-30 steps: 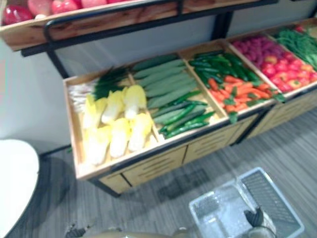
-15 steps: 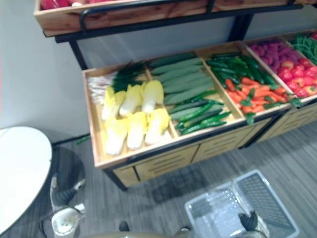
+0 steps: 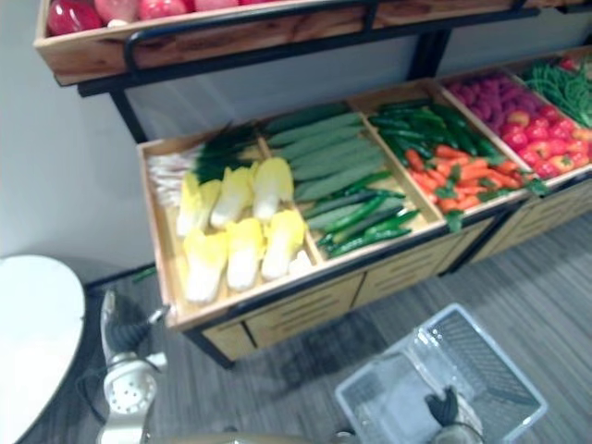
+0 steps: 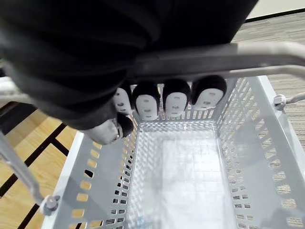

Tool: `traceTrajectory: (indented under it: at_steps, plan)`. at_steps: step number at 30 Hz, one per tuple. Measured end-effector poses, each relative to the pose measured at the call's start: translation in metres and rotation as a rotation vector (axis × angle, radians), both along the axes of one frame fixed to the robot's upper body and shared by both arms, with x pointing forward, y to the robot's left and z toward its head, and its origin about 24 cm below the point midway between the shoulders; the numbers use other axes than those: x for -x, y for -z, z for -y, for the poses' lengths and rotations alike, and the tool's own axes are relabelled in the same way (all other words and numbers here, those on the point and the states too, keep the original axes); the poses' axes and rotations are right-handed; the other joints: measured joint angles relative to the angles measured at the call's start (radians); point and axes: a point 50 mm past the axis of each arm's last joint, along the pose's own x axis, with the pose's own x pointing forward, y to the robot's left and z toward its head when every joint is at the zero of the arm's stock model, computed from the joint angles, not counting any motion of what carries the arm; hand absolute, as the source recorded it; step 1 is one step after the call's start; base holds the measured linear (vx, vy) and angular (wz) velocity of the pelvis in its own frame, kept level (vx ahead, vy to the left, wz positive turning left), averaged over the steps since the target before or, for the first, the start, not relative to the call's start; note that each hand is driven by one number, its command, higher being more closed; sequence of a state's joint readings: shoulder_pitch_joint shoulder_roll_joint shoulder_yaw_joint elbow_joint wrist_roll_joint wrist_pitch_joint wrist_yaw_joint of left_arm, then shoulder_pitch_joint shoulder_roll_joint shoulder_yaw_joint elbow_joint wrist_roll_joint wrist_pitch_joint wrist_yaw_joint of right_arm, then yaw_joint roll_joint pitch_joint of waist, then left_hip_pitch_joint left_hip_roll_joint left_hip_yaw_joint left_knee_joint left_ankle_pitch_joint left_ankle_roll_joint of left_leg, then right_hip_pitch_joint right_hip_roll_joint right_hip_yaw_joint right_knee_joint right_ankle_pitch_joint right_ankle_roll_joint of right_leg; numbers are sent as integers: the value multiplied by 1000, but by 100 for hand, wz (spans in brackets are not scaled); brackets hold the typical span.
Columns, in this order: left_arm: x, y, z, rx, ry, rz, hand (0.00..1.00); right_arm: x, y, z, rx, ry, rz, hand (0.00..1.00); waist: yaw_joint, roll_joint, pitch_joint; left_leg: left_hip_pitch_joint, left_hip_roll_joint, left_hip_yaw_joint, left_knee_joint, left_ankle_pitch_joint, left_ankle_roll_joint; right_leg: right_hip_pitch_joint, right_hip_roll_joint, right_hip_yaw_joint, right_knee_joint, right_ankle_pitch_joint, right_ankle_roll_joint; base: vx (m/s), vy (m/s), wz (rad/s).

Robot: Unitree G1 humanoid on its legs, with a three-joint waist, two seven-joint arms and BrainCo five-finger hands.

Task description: Pick vegetable in the basket

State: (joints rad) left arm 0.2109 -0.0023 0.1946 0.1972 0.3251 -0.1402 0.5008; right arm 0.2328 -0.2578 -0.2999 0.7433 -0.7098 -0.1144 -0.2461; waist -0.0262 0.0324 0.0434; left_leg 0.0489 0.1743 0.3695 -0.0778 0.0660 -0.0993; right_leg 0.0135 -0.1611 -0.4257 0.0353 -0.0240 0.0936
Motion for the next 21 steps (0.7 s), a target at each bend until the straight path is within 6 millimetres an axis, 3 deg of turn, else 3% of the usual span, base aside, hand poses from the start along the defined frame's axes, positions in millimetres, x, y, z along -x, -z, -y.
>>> traceTrajectory:
  at_steps: [8,12,21]
  plan:
    - [-3,11,-13,-15,-105,-71,0,-13,-1,-9,-8,-67,12,100,-4,-8,-5,11,12,61,-7,-11,-11,-30,21,67,-24,27,-10,-18,-1,-25]
    - [0,17,-17,-21,-139,-105,0,-16,-4,-8,4,-91,20,100,-26,-11,-5,11,16,69,-6,-12,-13,-33,27,79,-35,34,-9,-22,-18,-13]
    - [-14,10,-19,-24,-175,-68,0,-19,-7,-8,12,-100,34,100,-31,-10,-4,7,19,96,-8,-17,-19,-50,35,105,-51,46,-12,32,-10,-9]
